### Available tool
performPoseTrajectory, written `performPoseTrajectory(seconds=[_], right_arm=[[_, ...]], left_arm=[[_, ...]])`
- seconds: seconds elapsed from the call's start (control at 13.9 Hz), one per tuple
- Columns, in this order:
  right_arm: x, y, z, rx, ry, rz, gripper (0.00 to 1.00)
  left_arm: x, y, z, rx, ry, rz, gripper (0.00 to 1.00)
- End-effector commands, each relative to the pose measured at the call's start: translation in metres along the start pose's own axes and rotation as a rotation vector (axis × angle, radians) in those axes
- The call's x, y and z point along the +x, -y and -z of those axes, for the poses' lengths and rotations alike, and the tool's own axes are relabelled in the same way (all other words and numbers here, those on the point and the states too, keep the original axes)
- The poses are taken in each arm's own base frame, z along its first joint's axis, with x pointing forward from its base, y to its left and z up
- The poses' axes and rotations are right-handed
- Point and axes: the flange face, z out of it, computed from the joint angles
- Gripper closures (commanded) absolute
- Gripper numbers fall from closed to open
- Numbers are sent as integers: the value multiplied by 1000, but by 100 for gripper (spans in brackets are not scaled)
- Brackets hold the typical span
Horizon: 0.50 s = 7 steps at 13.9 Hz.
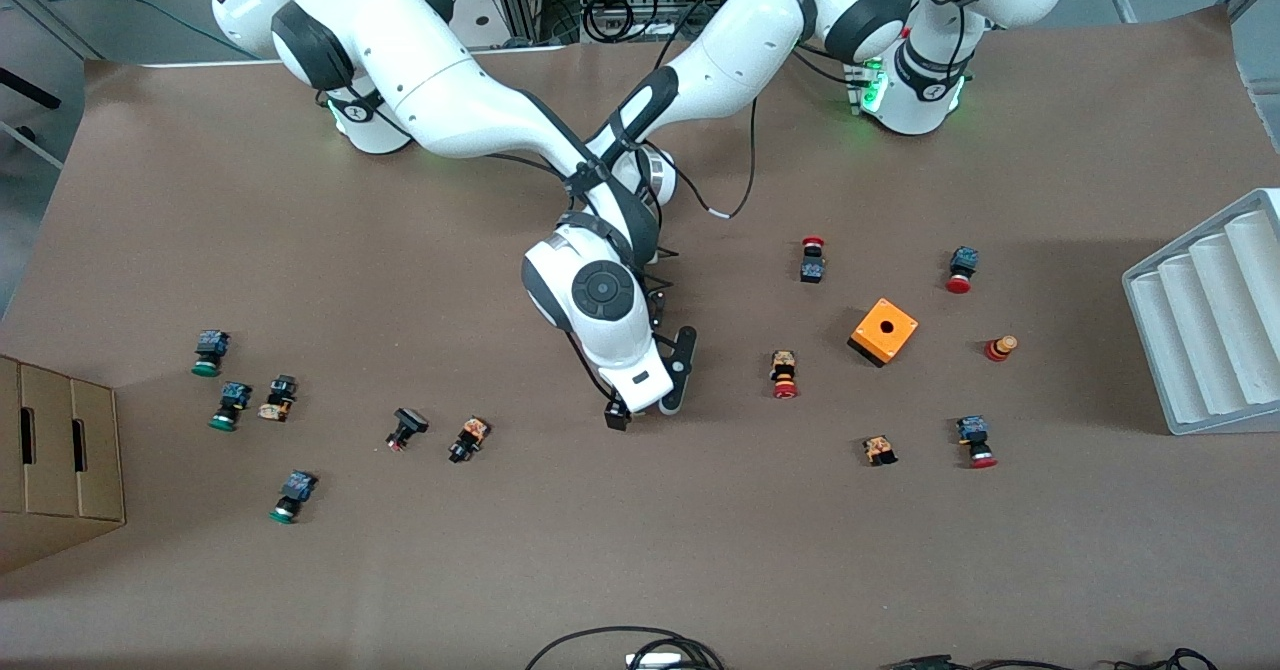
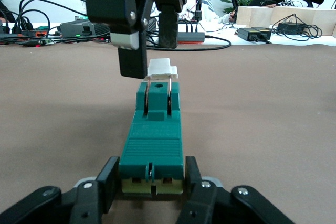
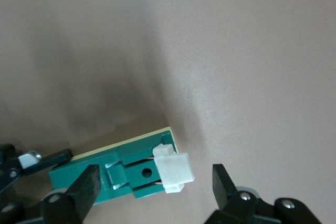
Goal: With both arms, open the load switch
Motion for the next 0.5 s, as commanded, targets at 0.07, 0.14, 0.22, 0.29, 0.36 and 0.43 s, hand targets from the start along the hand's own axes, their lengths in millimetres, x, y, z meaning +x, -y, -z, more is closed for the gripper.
performPoseTrajectory(seconds=[0.07, 0.14, 0.22, 0.29, 0.36, 0.43], right_arm=[[7, -4, -2, -30, -16, 16, 5], [7, -5, -2, -31, -15, 15, 5], [7, -4, -3, -31, -15, 15, 5], [8, -2, -5, -31, -17, 16, 5], [10, 0, -6, -33, -20, 19, 5], [11, 1, -7, -36, -24, 19, 5]], left_arm=[[-12, -2, -4, -14, 22, 11, 43], [-13, -2, -3, -13, 22, 9, 43], [-12, -2, -4, -14, 22, 11, 43], [-12, -2, -4, -12, 22, 13, 43], [-13, -2, -3, -13, 22, 11, 43], [-13, -2, -3, -13, 22, 11, 43]])
